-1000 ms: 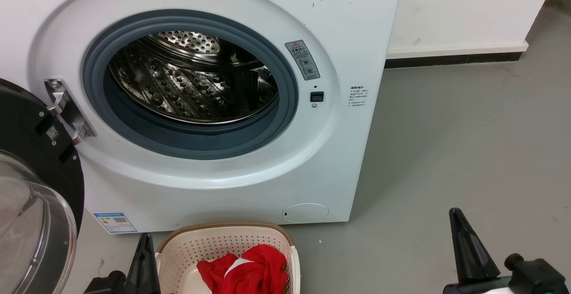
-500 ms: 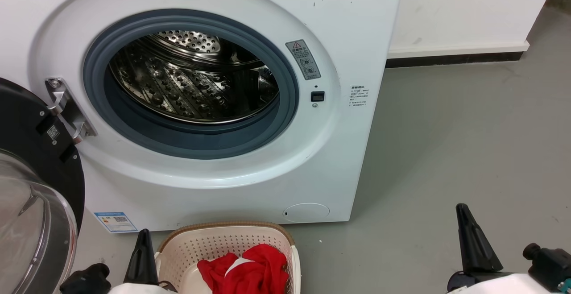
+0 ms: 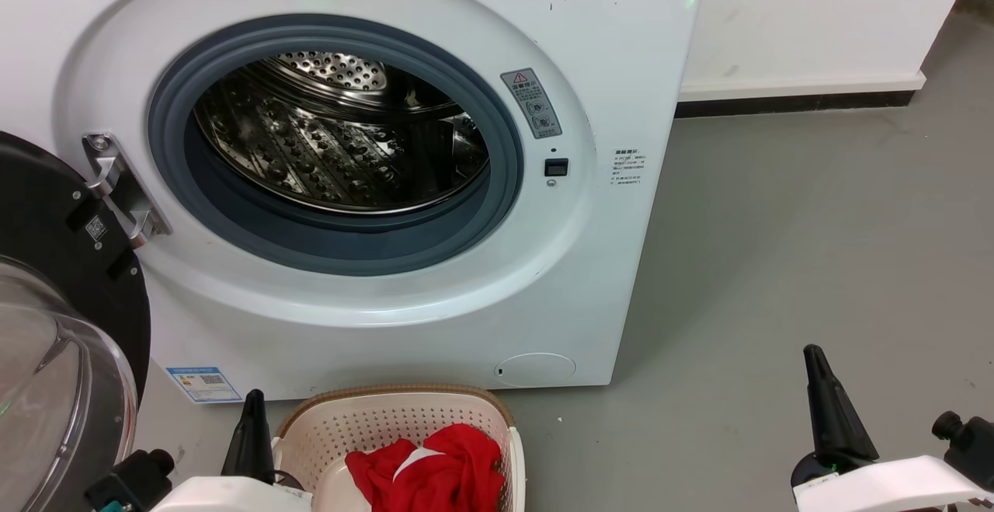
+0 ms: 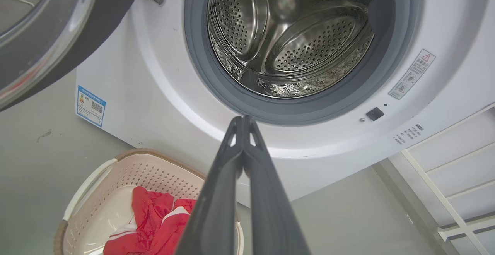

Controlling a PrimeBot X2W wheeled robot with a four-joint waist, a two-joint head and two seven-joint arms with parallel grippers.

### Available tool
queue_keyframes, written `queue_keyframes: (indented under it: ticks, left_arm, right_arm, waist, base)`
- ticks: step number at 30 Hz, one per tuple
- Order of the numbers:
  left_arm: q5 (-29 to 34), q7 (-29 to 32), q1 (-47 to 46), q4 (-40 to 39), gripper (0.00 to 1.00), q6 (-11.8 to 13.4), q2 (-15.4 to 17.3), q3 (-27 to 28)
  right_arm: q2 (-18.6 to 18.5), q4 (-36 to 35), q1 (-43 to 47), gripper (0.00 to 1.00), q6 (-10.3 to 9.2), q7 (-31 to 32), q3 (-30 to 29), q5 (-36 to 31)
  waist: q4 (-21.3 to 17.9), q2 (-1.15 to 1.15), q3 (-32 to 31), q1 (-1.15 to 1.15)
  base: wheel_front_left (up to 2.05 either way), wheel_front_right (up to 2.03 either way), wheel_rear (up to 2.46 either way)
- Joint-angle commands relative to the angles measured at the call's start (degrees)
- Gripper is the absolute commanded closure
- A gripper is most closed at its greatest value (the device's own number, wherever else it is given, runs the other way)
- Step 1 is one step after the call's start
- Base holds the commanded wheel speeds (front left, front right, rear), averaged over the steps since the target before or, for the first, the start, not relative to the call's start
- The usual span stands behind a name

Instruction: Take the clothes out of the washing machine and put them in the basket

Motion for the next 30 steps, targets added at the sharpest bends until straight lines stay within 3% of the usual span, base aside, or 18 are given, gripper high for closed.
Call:
queue_keyframes:
  ticks: [1, 30]
  left_arm:
    - [-2.17, 0.46, -1.63, -0.34, 1.0, -0.52, 0.12, 0.25]
    - [-23.41, 5.72, -5.51, 2.6, 1.0, -3.04, 0.17, 1.43]
  right_arm:
    - [-0.45, -0.19, -1.72, 1.0, -0.01, 0.34, -0.19, 2.32]
    - [-0.8, 4.23, -5.7, 1.0, -0.01, 5.19, -1.94, 24.48]
  waist:
    - [0.03, 0.0, 0.01, 0.0]
    - [0.62, 0.0, 0.16, 0.0]
  base:
    - [0.0, 0.0, 0.0]
    - [0.0, 0.0, 0.0]
